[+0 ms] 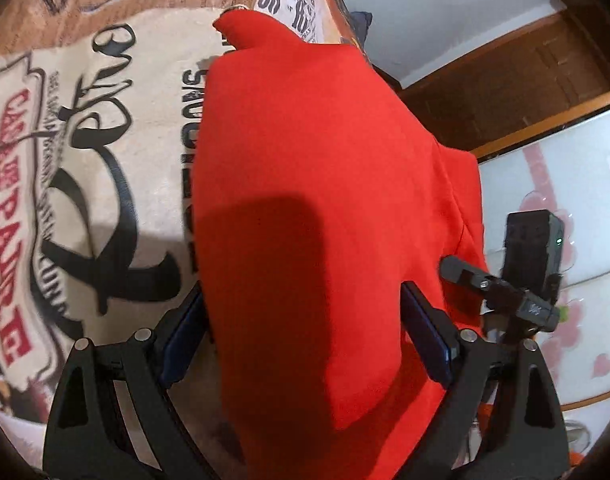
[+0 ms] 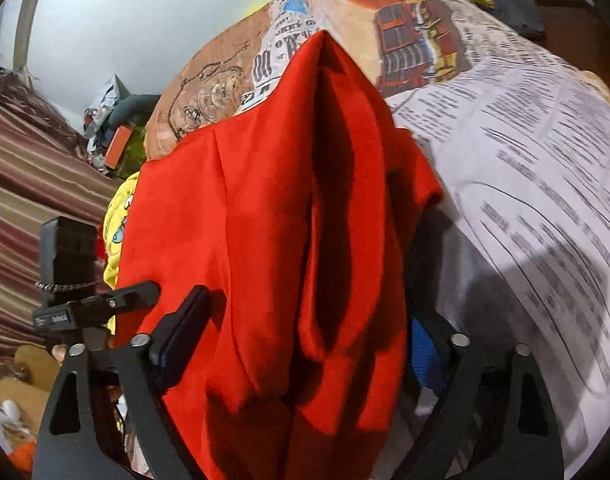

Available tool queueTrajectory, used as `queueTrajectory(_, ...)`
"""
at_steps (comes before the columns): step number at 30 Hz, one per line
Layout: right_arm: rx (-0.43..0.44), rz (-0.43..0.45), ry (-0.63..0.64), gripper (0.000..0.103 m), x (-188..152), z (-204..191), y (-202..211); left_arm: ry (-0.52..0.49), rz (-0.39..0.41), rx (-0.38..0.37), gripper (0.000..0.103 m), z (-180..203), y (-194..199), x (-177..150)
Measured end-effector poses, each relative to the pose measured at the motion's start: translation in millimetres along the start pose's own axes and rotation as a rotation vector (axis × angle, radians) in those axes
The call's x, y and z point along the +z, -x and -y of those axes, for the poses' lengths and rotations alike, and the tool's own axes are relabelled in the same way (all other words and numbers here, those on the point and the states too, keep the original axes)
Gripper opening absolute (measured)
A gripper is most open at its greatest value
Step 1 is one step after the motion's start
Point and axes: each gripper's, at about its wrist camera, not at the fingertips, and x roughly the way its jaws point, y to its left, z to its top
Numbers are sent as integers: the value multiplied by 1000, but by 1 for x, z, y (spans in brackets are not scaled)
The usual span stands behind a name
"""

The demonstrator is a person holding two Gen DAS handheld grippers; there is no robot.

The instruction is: Fold large clothes

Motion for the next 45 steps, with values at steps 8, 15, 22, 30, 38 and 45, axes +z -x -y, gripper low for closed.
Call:
queueTrajectory(8,25,-15,2,36,0,-3,4,-5,25,-37,58,7,2,3)
queueTrajectory(15,4,29,96,27,4,-36,20,-100,87,31,37,33,30,-2)
queueTrajectory(22,39,84,176,27,20,-92,29,-164,206,69,36,49,95,-5)
queueTrajectory(30,88,138,295,27,46,-172,18,-170,356,109,36,34,189,2)
queueTrajectory(38,116,102,351,27,71,-235,-47,-99,424,170,36,-29,243,14)
queueTrajectory(45,110,13,328,27,81,-249,-123,0,392,197,36,-108,240,24)
